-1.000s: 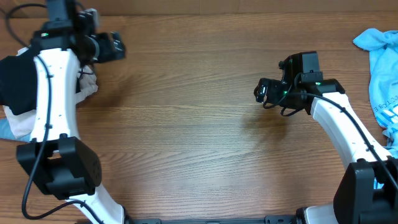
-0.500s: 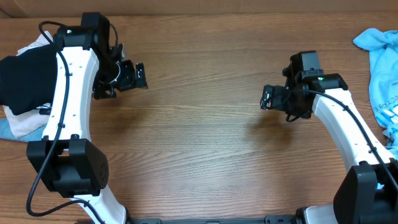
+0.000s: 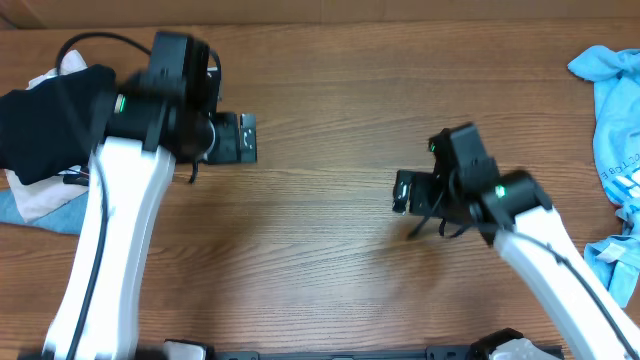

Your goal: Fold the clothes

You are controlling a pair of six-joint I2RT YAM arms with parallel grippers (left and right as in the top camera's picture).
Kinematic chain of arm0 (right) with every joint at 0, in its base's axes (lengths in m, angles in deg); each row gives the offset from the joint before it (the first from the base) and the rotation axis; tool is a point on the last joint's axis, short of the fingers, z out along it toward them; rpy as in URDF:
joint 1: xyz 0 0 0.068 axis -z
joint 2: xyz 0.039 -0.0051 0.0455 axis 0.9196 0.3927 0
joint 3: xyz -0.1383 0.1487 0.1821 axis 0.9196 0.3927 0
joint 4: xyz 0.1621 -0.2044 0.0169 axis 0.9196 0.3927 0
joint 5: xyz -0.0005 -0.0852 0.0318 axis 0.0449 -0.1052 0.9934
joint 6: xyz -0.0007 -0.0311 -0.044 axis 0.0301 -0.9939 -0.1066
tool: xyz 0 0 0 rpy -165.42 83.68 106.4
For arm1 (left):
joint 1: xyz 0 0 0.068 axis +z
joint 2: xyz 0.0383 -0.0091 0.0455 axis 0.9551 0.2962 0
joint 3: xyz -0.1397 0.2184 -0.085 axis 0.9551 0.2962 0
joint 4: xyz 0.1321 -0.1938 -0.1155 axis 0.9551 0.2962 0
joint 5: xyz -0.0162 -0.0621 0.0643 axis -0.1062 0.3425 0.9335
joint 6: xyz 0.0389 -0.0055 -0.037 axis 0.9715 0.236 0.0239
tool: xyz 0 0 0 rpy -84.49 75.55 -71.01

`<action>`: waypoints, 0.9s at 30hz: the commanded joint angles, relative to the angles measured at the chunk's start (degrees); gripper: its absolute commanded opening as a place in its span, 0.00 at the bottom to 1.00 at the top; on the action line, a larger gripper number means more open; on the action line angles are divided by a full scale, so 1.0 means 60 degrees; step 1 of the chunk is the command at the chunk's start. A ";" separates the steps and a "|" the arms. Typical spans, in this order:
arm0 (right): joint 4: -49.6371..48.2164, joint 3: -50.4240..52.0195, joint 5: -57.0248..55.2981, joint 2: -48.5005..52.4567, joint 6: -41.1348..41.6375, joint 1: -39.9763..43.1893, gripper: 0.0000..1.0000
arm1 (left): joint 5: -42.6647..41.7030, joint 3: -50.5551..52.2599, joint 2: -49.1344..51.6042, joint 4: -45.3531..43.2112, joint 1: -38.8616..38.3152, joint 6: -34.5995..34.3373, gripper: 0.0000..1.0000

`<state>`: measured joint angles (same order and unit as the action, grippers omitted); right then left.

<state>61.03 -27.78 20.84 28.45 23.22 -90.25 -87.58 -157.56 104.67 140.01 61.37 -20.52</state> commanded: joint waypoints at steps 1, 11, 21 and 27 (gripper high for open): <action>-0.0087 0.0222 -0.0783 -0.1158 0.0561 -0.0703 1.00 | 0.0521 0.1636 -0.1942 -0.0769 -0.0295 -0.0215 1.00; 0.0025 0.0240 -0.1639 -0.3723 0.0579 -0.2116 1.00 | -0.0506 0.5814 -0.7060 -0.3271 -0.0291 0.1781 1.00; 0.0372 0.0259 -0.3625 -0.5064 0.0798 -0.2681 1.00 | 0.0583 0.6932 -0.8619 -0.4703 -0.0135 0.1603 1.00; 0.0339 0.0259 -0.4000 -0.5184 0.0678 -0.2681 1.00 | 0.0058 0.6976 -0.8036 -0.5493 0.0965 0.1625 1.00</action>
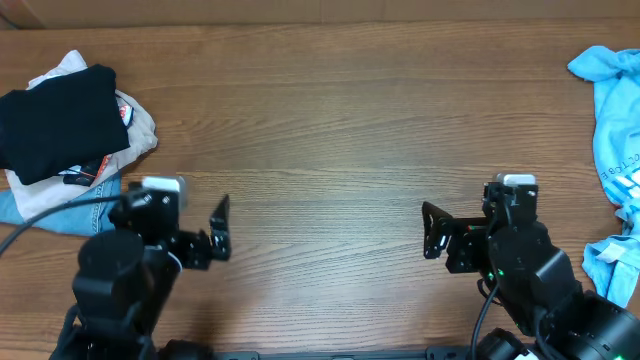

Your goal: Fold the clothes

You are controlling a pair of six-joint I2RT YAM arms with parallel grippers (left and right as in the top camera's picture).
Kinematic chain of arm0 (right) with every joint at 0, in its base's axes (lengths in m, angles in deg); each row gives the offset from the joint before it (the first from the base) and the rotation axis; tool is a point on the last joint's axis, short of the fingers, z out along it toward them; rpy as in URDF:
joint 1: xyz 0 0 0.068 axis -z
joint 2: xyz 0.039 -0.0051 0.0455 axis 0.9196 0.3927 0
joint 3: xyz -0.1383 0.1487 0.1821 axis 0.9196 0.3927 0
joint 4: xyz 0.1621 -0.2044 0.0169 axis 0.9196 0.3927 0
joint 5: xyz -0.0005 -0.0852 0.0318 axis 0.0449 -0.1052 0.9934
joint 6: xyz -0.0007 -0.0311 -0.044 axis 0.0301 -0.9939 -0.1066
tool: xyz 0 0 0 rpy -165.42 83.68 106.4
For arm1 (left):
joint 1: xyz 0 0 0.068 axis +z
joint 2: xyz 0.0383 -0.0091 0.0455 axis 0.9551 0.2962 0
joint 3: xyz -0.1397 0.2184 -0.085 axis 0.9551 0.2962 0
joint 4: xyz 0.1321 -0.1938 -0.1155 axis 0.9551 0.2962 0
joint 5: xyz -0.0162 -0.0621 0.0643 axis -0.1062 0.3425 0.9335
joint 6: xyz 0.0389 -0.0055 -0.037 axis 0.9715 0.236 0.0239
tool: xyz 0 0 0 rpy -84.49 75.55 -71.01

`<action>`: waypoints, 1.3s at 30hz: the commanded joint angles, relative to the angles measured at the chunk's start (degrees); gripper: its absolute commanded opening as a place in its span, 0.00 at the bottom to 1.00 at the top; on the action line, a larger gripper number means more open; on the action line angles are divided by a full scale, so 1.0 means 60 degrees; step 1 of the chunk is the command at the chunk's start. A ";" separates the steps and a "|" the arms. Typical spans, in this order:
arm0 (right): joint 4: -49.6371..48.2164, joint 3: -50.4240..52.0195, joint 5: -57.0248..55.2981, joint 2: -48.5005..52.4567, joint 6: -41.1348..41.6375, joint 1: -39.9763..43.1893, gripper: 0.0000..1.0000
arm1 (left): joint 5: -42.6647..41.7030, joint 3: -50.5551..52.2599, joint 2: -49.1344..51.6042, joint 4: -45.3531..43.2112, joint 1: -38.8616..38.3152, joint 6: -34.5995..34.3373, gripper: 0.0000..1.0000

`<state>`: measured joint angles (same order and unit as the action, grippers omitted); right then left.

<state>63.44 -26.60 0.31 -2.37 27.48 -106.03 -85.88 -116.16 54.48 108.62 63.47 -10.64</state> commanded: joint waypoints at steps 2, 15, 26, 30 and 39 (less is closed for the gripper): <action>-0.0113 0.0062 -0.0761 -0.0047 -0.0033 -0.0051 1.00 | -0.0936 0.0080 0.0554 -0.0401 0.1217 0.0189 1.00; -0.1151 0.0062 0.1610 0.0590 -0.1789 0.2867 1.00 | -0.4776 0.0076 0.1752 -0.0838 0.4965 0.0688 1.00; -0.0954 0.0423 0.3228 0.1013 -0.2543 0.5450 1.00 | -0.3803 0.0080 0.1501 -0.0299 0.3457 0.1253 1.00; -0.1191 0.1071 0.3672 0.1013 -0.2426 0.5468 1.00 | -0.2524 0.0080 0.1501 -0.0051 0.2291 0.1122 1.00; -0.1209 0.1574 0.3512 0.1013 -0.1989 0.5468 1.00 | -0.0087 0.0080 0.1504 0.0011 0.0321 0.0423 1.00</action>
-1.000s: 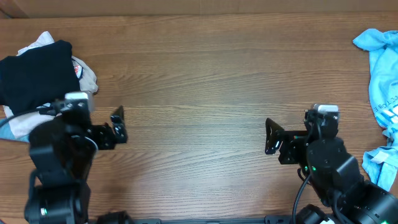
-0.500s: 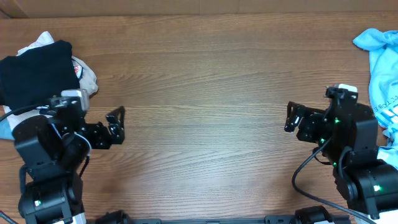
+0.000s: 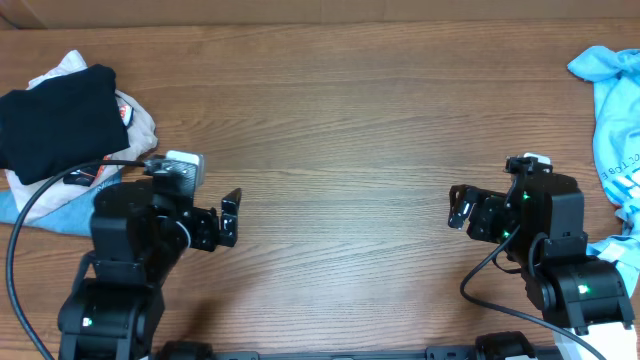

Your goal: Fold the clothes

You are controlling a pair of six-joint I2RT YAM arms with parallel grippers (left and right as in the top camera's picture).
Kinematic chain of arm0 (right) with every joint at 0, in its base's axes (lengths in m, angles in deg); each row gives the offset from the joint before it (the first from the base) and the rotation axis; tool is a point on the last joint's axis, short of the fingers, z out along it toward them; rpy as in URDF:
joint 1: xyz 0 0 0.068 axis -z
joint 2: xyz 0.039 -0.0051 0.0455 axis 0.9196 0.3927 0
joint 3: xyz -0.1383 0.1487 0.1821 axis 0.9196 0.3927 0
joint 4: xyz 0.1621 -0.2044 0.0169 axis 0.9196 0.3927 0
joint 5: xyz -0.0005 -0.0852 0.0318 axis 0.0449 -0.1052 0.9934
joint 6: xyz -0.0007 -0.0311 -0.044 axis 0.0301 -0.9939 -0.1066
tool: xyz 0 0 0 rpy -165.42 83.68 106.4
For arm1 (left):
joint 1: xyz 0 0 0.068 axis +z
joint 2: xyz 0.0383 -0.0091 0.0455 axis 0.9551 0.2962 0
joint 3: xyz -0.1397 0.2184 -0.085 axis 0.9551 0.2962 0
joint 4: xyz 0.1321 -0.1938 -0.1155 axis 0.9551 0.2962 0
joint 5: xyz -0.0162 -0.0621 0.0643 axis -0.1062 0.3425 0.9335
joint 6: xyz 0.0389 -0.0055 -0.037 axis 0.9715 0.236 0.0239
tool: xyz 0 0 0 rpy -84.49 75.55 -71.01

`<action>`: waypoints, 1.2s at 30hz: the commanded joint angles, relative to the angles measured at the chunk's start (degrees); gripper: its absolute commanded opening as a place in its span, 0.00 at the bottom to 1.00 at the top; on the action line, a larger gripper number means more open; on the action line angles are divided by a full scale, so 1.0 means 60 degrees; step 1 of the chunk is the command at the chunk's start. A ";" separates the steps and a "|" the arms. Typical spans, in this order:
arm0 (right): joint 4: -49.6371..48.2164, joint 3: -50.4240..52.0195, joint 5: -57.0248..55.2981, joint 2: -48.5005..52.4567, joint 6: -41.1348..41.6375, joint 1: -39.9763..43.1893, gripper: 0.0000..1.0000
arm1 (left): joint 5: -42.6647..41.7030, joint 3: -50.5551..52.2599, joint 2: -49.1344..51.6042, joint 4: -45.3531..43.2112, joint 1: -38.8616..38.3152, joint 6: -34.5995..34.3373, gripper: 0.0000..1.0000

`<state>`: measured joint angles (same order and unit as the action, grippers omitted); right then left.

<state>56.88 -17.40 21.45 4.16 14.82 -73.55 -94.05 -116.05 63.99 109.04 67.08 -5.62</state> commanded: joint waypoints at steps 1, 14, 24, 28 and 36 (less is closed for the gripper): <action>-0.0117 0.0040 -0.0007 -0.0076 0.0120 0.0055 1.00 | 0.1264 0.0062 -0.0080 -0.0062 -0.0280 -0.0415 1.00; -0.0018 0.0040 -0.0011 -0.0040 0.0117 0.0055 1.00 | 0.1279 0.0062 0.0084 -0.0047 -0.0280 -0.0408 1.00; -0.0018 0.0040 -0.0011 0.0335 0.0113 0.0055 1.00 | 0.1279 0.0062 0.0087 -0.0051 -0.0280 -0.0408 1.00; -0.0018 0.0040 -0.0011 0.0656 0.0117 0.0055 1.00 | 0.1279 0.0062 0.0087 -0.0051 -0.0280 -0.0408 1.00; -0.0022 0.0040 -0.0011 0.1588 0.0117 0.0055 1.00 | 0.1279 0.0062 0.0087 -0.0051 -0.0280 -0.0408 1.00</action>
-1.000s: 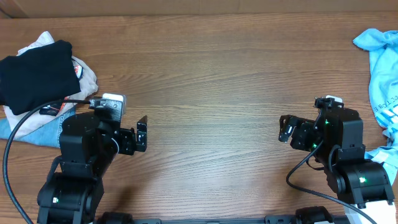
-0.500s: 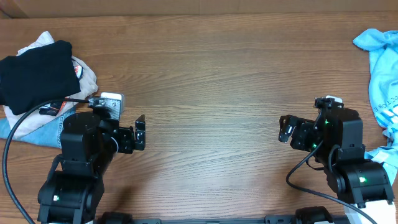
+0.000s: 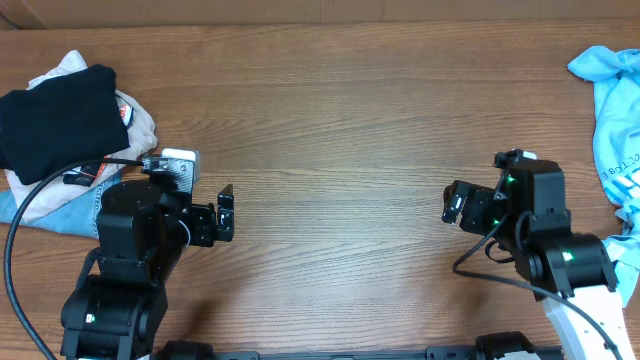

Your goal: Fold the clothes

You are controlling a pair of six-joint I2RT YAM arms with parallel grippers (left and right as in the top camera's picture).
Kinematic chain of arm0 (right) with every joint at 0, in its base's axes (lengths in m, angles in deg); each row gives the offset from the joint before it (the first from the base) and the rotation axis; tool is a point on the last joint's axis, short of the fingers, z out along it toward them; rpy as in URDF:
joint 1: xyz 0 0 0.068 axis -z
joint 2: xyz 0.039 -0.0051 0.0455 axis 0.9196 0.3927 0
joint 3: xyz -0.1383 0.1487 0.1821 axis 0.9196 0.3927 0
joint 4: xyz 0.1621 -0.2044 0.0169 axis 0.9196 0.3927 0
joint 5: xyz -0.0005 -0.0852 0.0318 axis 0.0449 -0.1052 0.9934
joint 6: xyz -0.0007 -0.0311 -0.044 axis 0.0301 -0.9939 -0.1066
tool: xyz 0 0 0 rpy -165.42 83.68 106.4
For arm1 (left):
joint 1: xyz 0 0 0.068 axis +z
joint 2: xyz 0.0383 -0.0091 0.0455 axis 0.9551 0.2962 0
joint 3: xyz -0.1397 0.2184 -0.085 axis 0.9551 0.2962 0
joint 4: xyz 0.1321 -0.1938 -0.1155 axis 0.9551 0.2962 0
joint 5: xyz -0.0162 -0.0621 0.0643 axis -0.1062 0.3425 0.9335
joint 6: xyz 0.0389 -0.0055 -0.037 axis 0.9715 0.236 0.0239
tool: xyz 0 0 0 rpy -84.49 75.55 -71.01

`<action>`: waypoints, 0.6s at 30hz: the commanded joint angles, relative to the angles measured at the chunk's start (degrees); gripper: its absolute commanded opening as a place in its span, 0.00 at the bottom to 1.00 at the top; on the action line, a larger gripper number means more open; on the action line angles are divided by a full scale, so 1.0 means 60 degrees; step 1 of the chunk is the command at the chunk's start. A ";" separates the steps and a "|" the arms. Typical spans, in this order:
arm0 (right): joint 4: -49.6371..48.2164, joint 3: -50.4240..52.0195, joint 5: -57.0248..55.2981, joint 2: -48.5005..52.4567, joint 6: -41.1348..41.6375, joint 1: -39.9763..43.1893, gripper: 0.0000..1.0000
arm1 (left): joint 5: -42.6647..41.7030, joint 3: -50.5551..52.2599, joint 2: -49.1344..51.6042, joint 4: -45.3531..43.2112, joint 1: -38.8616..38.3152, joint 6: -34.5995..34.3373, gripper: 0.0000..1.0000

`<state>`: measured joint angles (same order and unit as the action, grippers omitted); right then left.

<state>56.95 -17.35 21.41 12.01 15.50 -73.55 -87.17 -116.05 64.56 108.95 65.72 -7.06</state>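
On the left side of the overhead view lies a pile of folded clothes, with a black garment (image 3: 55,115) on top and white and blue pieces under it. A crumpled light blue garment (image 3: 612,135) lies at the right edge. My left gripper (image 3: 225,211) hangs over bare table to the right of the pile and holds nothing. My right gripper (image 3: 453,204) hangs over bare table to the left of the blue garment, and it too holds nothing. The overhead view does not show how far either pair of fingers is parted.
The wooden table (image 3: 330,120) spans the whole view. A black cable (image 3: 40,190) runs from the left arm across the pile's lower edge. Both arm bases stand at the near edge.
The left gripper has shifted slightly left and lower. The right arm has turned a little, and its gripper now sits slightly left. No cloth has moved.
At first the left arm reached out over the pile at the far left while the right arm stretched toward the middle of the table. Both arms then stood drawn back near the front edge. They have stayed there with small shifts, and the pile and blue garment have not changed.
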 commanded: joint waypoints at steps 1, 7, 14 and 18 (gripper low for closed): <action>-0.0033 0.0033 -0.0004 0.0401 0.0004 0.0055 1.00 | 0.0131 0.0062 -0.0007 -0.0036 -0.0055 -0.0168 1.00; -0.0033 0.0033 -0.0004 0.0703 0.0004 0.0055 1.00 | 0.0131 0.0062 -0.0007 -0.0036 -0.0055 -0.0168 1.00; -0.0033 0.0033 -0.0004 0.0189 0.0004 0.0055 1.00 | 0.0131 0.0062 -0.0007 -0.0036 -0.0055 -0.0168 1.00; -0.0029 0.0033 -0.0004 -0.0900 0.0000 0.0055 1.00 | 0.0131 0.0062 -0.0007 -0.0036 -0.0055 -0.0168 1.00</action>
<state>56.97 -17.24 21.43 12.14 15.50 -73.55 -87.14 -116.05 64.56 108.95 65.72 -7.06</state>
